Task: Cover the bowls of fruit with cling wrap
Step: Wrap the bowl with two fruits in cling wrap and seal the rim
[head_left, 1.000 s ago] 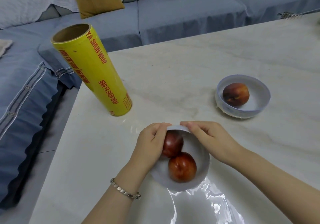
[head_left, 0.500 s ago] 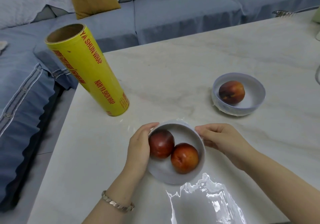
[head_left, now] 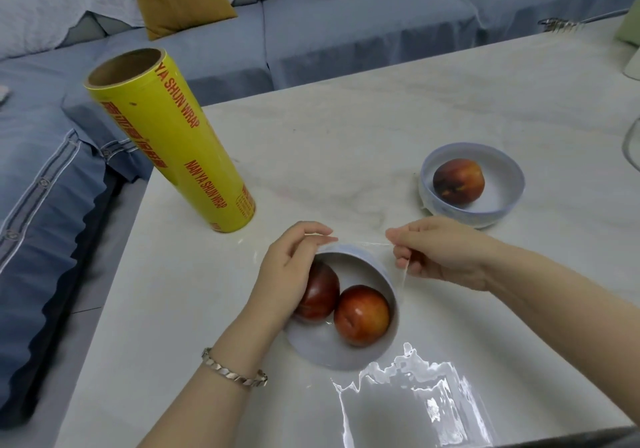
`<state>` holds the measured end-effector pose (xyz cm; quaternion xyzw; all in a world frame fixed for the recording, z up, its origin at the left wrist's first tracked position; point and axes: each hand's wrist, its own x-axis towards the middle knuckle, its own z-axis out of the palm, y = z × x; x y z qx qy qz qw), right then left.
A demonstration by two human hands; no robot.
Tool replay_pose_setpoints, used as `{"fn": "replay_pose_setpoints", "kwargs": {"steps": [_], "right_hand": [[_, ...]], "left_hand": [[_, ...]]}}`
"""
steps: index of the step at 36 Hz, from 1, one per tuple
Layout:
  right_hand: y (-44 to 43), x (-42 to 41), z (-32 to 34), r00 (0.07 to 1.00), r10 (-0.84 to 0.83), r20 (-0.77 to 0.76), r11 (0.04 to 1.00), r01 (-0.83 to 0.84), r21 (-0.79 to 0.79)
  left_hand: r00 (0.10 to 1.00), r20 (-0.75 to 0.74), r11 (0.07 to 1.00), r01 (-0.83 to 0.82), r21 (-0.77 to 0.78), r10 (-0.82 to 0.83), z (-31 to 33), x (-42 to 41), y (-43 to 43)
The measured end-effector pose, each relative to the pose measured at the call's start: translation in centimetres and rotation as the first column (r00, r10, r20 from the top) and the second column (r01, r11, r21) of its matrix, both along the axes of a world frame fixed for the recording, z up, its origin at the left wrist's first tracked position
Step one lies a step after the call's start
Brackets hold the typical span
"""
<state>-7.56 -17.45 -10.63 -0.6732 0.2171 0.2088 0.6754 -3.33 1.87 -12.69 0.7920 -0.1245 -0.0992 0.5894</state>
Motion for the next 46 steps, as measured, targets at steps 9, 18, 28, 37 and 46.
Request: {"fn": "replay_pose_setpoints", "kwargs": {"steps": [9,18,28,37,46], "right_hand": [[-1.2,1.2,0.8,0.987,0.145,-0.069,0.977,-0.131,0.169],[1.3,-0.1,-3.4,0.936,-0.16,0.313,0.812,-0.056,0.581],[2.1,0.8,-3.1,0.928,-0.214,0.305,0.923,0.09,0.373],[3.2,1.6,-3.6,0.952,-0.304,-0.038,0.913,0.303,0.272],[3.1,1.3,-4.4,0.973,-0.158,-0.169,0.979,0.177,0.104]], "left_hand": [[1.0,0.012,0.998,0.029,0.047,-0.029,-0.2,0.3,0.0],[1.0,-0.021,0.999,0.018,0.038,-0.017,-0.2,0.8,-0.2],[0.997,-0.055,0.998,0.056,0.042,-0.054,-0.2,1.0,-0.4],[0.999,-0.043,1.0,0.017,0.013,-0.017,-0.3,0.6,-0.4],[0.998,-0.051,0.999,0.032,-0.012,-0.033,-0.2,0.3,-0.4]]}}
